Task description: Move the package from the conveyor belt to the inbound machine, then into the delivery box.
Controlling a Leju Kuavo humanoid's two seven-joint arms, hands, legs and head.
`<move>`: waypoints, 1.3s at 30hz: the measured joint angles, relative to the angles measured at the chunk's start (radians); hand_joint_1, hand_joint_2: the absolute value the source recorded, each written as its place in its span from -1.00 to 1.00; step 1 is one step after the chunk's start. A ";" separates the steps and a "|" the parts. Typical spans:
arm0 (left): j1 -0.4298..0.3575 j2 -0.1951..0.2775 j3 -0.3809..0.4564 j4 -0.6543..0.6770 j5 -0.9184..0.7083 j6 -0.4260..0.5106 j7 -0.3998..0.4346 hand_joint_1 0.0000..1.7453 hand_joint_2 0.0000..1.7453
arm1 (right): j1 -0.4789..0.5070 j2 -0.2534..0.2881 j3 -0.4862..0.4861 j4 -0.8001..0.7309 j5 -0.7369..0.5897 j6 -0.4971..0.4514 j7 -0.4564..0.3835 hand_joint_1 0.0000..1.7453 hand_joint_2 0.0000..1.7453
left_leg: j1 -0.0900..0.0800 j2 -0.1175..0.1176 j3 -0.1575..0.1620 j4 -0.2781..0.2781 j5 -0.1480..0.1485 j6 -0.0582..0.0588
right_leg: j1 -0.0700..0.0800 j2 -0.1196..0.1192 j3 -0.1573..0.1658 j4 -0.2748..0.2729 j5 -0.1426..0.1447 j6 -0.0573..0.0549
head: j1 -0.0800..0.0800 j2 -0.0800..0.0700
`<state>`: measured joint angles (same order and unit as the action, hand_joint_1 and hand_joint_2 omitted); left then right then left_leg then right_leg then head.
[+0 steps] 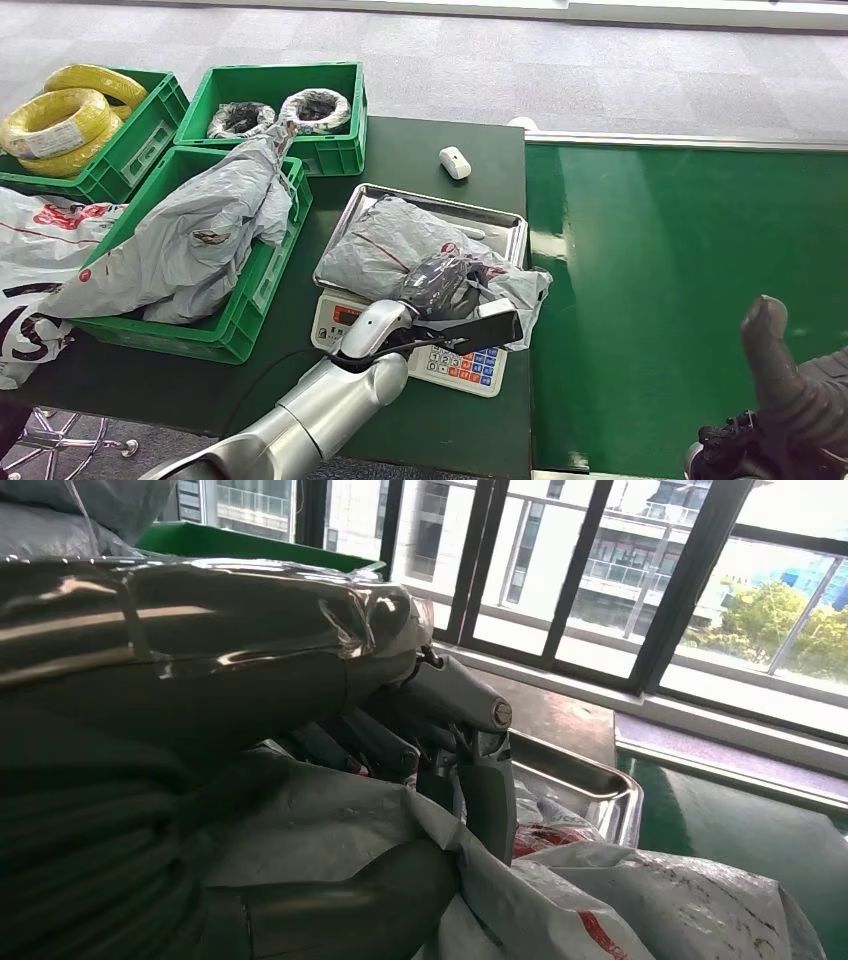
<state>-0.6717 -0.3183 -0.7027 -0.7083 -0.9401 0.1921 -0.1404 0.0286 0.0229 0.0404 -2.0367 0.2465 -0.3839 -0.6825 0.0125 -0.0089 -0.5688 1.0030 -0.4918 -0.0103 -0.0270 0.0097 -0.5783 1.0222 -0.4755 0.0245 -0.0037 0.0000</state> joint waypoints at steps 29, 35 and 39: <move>-0.118 0.088 0.314 -0.826 0.449 -0.219 0.064 1.00 1.00 | 0.026 0.016 0.000 0.038 0.019 -0.022 0.006 -1.00 1.00 | 0.000 -0.001 -0.001 0.000 0.001 0.000 | 0.000 0.000 -0.001 0.000 0.000 0.000 | 0.000 0.000; -0.176 0.141 0.384 -0.868 0.410 -0.165 0.097 1.00 1.00 | 0.057 0.015 -0.006 0.039 -0.003 -0.019 -0.005 -1.00 1.00 | 0.000 0.000 -0.001 -0.001 0.001 0.000 | 0.000 0.000 -0.001 0.000 0.000 0.000 | 0.000 0.000; -0.187 0.245 0.506 -0.857 0.277 -0.033 0.069 1.00 1.00 | 0.082 0.010 -0.014 0.051 -0.021 -0.011 -0.011 -1.00 1.00 | 0.000 0.004 0.001 -0.001 0.001 0.000 | 0.001 0.004 -0.002 0.002 0.000 0.000 | 0.000 0.000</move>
<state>-0.8583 -0.0729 -0.1969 -1.5651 -0.6626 0.1591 -0.0712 0.1109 0.0330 0.0267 -1.9856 0.2253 -0.3950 -0.6933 0.0130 -0.0046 -0.5681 1.0020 -0.4911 -0.0106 -0.0263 0.0134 -0.5799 1.0241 -0.4756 0.0242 -0.0039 0.0000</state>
